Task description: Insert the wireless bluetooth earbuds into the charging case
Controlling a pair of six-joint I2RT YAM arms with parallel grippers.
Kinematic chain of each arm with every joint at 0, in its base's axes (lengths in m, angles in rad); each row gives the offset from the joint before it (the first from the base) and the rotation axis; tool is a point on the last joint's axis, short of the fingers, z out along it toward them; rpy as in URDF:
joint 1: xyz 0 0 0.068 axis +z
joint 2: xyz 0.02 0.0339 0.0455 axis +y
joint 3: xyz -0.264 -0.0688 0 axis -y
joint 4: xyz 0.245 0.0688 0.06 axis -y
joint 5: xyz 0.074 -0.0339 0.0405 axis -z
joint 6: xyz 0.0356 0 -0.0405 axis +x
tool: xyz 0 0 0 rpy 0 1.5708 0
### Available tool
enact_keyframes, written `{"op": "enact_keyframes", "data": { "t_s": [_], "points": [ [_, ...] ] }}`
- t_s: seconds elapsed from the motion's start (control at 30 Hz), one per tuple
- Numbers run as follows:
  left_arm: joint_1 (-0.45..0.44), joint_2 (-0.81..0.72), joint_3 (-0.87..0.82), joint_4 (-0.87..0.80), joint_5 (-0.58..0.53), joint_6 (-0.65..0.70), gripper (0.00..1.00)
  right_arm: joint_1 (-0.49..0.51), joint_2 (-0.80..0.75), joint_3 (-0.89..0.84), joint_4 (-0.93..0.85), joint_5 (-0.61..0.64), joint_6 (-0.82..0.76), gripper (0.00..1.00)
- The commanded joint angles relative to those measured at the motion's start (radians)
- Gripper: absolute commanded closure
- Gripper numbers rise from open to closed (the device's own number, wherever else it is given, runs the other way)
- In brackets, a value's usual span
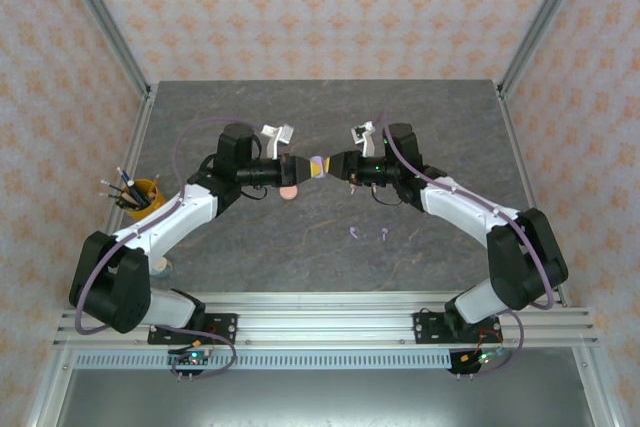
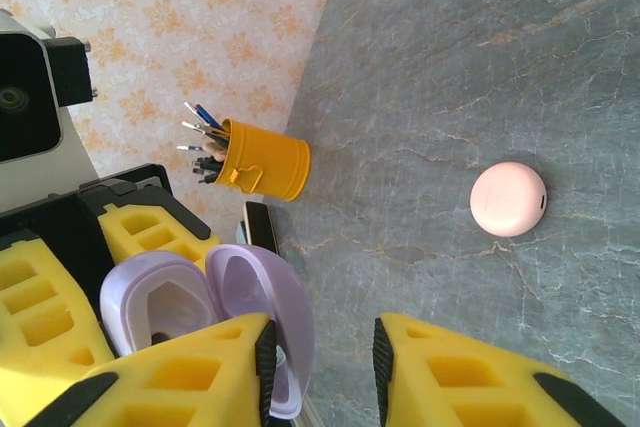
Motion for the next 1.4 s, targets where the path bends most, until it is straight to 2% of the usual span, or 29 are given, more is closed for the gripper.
{"op": "enact_keyframes", "data": {
  "t_s": [0.0, 0.33, 1.0, 1.1, 1.37],
  "points": [
    [-0.003, -0.018, 0.064, 0.05, 0.074, 0.014, 0.94, 0.005, -0.009, -0.014, -0.037, -0.001, -0.035, 0.67],
    [-0.004, -0.014, 0.071, 0.027, 0.085, 0.03, 0.95, -0.016, -0.055, -0.051, -0.049, -0.02, -0.055, 0.68],
    [-0.018, 0.04, 0.122, -0.005, 0.106, 0.049, 0.95, -0.016, 0.002, 0.014, -0.074, -0.101, -0.069, 0.7],
    [-0.021, 0.04, 0.119, -0.005, 0.107, 0.052, 0.95, -0.016, 0.006, 0.024, -0.082, -0.087, -0.073, 0.72],
    [-0.022, 0.043, 0.11, -0.004, 0.101, 0.056, 0.95, -0.016, 0.006, 0.045, -0.091, -0.066, -0.073, 0.85]
  ]
}}
